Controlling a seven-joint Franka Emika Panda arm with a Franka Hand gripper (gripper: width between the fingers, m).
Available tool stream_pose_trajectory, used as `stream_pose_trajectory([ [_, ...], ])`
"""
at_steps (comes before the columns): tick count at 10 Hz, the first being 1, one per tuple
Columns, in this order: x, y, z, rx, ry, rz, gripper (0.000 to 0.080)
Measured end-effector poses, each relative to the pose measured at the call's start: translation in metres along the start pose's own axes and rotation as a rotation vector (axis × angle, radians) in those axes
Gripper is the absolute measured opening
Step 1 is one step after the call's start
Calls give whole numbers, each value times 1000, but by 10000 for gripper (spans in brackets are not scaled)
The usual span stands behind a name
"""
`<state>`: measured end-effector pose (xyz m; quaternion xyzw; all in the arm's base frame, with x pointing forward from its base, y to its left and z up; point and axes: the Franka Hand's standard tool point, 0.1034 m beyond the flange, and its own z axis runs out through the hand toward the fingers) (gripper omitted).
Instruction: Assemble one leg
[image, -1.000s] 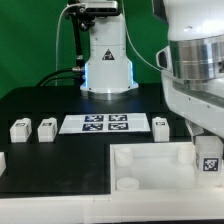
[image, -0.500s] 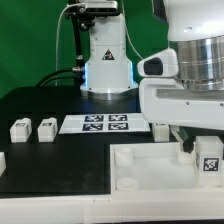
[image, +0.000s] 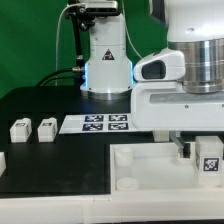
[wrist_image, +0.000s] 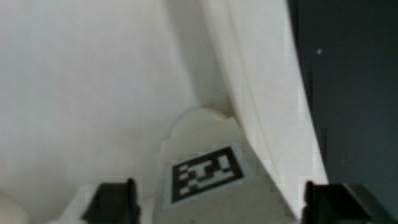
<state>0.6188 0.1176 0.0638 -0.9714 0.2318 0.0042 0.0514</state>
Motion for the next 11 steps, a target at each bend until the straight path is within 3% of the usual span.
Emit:
stream_pose_trajectory([
  [1, 0, -1, 0, 4, -2, 106, 291],
  [3, 0, -2, 0, 6, -2, 321, 291],
  [5, 3, -6, 1, 6, -10, 775, 291],
  [7, 7, -7, 0, 43, -55, 1192, 291],
  [11, 8, -7, 0, 39, -53, 1495, 292],
])
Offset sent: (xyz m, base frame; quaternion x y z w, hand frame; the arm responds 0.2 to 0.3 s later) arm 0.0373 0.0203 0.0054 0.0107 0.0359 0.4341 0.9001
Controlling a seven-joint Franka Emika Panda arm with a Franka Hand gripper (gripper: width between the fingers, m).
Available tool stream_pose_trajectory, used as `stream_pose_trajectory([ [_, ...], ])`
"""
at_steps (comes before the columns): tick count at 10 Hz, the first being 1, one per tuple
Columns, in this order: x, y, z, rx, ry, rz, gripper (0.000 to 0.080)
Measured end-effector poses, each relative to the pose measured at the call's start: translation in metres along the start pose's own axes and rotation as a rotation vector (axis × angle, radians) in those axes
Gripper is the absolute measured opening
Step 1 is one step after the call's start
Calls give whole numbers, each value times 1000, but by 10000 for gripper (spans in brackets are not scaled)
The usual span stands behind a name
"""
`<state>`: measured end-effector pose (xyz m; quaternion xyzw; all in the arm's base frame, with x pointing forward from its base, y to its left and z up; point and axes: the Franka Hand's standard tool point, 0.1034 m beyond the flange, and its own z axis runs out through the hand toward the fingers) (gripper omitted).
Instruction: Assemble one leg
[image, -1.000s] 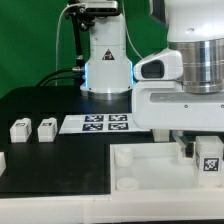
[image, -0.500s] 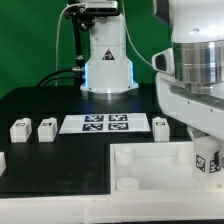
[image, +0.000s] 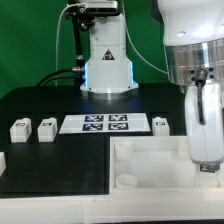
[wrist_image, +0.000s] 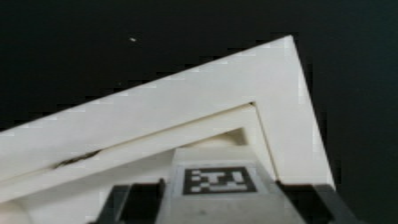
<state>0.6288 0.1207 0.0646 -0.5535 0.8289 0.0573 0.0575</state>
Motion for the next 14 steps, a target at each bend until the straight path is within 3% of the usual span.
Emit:
stream_pose_trajectory([
  [3, 3, 0, -1, 11, 23, 17, 294],
  [4, 2, 1, 0, 10, 23, 11, 358],
  [5, 2, 1, 0, 10, 23, 11, 540],
  [6, 2, 1, -1, 10, 23, 4, 540],
  [7, 1, 7, -3, 4, 23, -40, 627],
  [10, -11, 17, -38, 18, -11, -88, 648],
  [14, -8, 17, -32, 15, -5, -88, 649],
])
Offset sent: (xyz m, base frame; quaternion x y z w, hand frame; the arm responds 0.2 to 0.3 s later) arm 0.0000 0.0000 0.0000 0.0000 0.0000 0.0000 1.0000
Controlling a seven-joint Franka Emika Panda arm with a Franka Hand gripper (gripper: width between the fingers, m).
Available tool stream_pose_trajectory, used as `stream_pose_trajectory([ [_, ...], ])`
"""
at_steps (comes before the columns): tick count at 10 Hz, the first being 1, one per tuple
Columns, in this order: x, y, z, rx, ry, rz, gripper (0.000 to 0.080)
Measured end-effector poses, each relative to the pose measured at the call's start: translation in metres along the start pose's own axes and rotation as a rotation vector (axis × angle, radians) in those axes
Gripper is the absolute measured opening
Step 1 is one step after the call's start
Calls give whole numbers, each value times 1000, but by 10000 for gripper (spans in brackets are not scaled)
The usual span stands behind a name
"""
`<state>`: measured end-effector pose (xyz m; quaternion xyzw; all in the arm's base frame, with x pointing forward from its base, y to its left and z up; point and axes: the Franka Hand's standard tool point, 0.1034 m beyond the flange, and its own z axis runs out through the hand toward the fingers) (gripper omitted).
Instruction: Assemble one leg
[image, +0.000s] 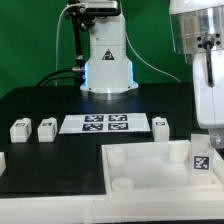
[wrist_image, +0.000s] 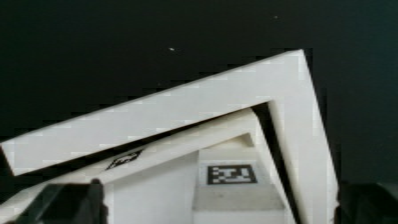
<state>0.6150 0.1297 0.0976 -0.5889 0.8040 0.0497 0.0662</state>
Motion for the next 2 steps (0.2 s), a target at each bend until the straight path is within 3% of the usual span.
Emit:
stream_pose_trajectory([
  [2, 0, 0, 0, 0, 0, 0, 649],
])
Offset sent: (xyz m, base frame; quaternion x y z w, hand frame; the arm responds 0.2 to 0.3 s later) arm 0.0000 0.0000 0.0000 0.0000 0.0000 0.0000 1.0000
